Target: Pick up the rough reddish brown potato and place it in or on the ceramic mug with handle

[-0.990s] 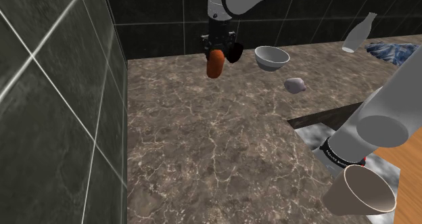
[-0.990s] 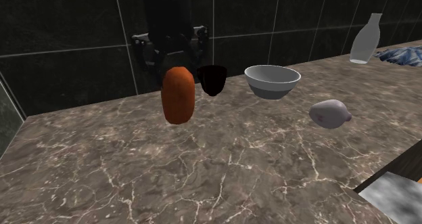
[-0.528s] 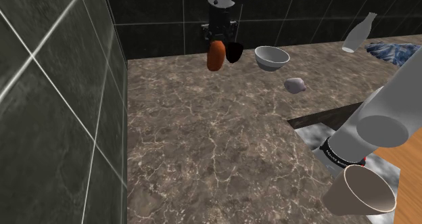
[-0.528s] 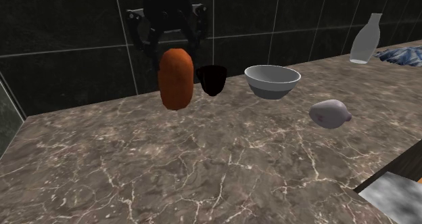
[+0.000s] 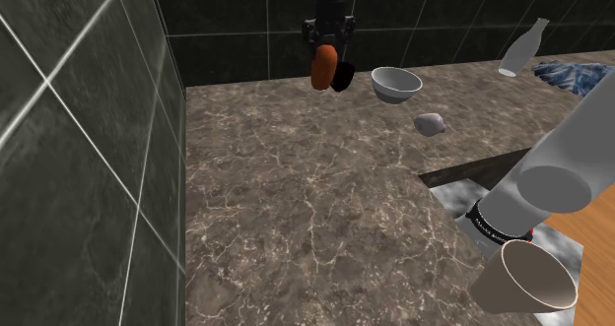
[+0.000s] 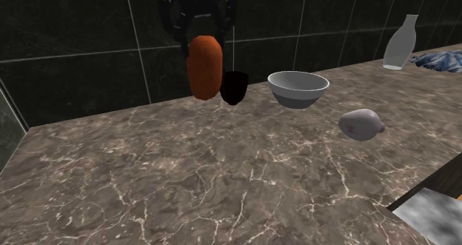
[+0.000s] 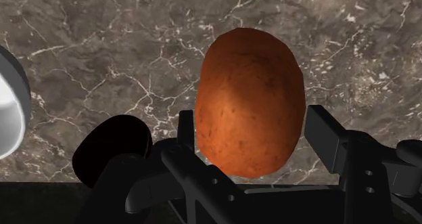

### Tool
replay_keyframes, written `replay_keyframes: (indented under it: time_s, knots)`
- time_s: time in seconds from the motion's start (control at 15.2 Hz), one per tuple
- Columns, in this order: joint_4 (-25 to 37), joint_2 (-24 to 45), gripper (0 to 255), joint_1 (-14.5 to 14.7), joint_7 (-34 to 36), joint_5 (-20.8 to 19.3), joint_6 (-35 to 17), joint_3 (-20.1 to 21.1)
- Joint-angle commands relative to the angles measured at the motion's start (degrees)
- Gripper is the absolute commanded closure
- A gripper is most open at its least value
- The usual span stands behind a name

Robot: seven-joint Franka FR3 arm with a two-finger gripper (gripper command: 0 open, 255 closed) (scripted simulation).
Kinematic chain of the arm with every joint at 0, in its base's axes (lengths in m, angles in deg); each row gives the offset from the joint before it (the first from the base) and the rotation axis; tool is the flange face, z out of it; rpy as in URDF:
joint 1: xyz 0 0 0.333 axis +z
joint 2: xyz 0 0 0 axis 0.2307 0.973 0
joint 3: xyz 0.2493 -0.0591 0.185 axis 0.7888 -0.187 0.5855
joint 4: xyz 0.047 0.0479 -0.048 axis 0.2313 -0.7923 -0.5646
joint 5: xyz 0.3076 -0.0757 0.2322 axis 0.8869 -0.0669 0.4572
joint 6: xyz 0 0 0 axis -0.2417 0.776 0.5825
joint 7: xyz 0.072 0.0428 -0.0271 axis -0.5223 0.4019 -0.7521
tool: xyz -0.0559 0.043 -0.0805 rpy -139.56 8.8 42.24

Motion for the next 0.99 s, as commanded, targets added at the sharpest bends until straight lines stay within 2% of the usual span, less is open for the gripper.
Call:
replay_keyframes:
  time_s: [0.0, 0.46, 0.92]
  knots:
    - [1.1, 1.0, 255, -1.3, -2.6, -0.1, -0.2, -1.3]
    - [7.3, 5.3, 255, -5.7, -11.2, 0.0, 0.7, -5.2]
    - [16.6, 11.8, 255, -9.7, -18.8, 0.2, 2.8, -8.3]
